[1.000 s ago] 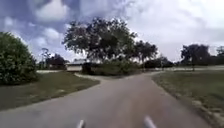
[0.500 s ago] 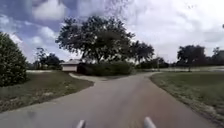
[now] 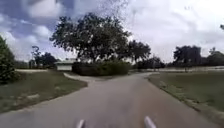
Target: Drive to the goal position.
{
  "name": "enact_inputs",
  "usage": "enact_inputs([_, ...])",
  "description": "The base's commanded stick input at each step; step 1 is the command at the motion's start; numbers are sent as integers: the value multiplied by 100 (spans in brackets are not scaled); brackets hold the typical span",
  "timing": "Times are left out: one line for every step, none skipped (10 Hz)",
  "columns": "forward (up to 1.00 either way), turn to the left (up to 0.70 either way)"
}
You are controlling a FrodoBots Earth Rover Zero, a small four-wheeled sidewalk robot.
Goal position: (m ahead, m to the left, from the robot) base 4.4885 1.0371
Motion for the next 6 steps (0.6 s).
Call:
enact_inputs([69,3])
enact_inputs([69,3])
enact_inputs([69,3])
enact_inputs([69,3])
enact_inputs([69,3])
enact_inputs([69,4])
